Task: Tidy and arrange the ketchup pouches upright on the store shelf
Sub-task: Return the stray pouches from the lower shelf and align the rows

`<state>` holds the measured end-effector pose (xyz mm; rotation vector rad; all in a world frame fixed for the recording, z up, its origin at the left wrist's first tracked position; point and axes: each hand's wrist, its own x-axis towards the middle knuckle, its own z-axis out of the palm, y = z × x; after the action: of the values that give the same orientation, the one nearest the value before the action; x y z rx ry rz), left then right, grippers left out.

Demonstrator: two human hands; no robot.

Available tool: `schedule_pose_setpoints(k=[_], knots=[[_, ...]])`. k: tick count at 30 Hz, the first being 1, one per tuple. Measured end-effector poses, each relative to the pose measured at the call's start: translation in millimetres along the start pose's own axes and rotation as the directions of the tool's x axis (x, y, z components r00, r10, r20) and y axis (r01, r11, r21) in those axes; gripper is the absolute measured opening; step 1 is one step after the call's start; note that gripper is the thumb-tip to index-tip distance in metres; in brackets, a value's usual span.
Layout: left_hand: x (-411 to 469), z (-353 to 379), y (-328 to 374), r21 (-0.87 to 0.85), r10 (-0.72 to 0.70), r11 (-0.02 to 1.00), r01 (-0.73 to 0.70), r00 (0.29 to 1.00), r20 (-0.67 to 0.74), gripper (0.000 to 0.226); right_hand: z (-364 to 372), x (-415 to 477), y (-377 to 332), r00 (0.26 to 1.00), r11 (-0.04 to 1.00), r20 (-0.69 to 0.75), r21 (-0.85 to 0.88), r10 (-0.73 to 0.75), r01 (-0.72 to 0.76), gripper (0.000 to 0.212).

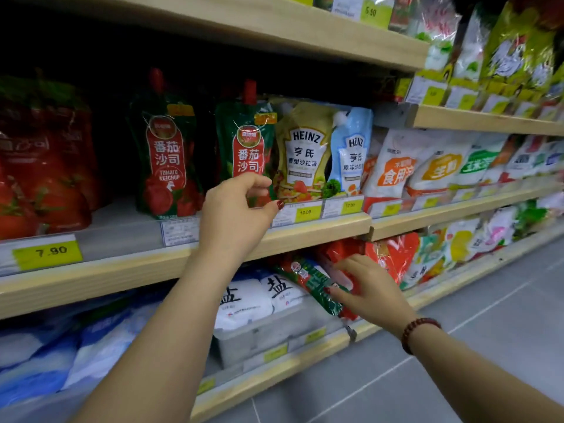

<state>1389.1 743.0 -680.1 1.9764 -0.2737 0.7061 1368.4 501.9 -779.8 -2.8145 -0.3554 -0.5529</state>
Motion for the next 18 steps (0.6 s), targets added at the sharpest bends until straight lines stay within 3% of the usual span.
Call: schedule_pose_setpoints(k=[4,7,11,15,18], knots=[[-5.0,11.8,-6.9,0.098,0.099,0.990,-0.101,0.995,0.026,0.028,18.6,-13.9,0.3,0.989,0.996,0.118,0.001,0.084,-0.084,0.075],[-7.4,15.3,-15.0,0.212,0.197,0.957,-0.199,0.980,0.029,0.026,29.8,-13.9,-5.5,0.982,0.993,0.151,0.007,0.114,-0.116,0.086],[-8.9,19.2,-25.6,0.364,0.296,0.883,-0.296,0.954,0.058,0.023,45.0,-17.2,-11.9,0.986,0.990,0.129,-0.109,0.102,-0.089,0.073],[-8.6,21.2,-33.0,0.367,0.317,0.876,-0.313,0.947,0.052,0.020,53.1,-19.7,-18.4,0.995,0.983,0.001,-0.154,0.099,-0.098,0.042],[-8.8,21.9,-35.8,0.355,0.326,0.877,-0.323,0.944,0.053,0.019,52.2,-19.0,-21.0,0.998,0.988,-0.058,-0.150,0.015,-0.024,0.021]])
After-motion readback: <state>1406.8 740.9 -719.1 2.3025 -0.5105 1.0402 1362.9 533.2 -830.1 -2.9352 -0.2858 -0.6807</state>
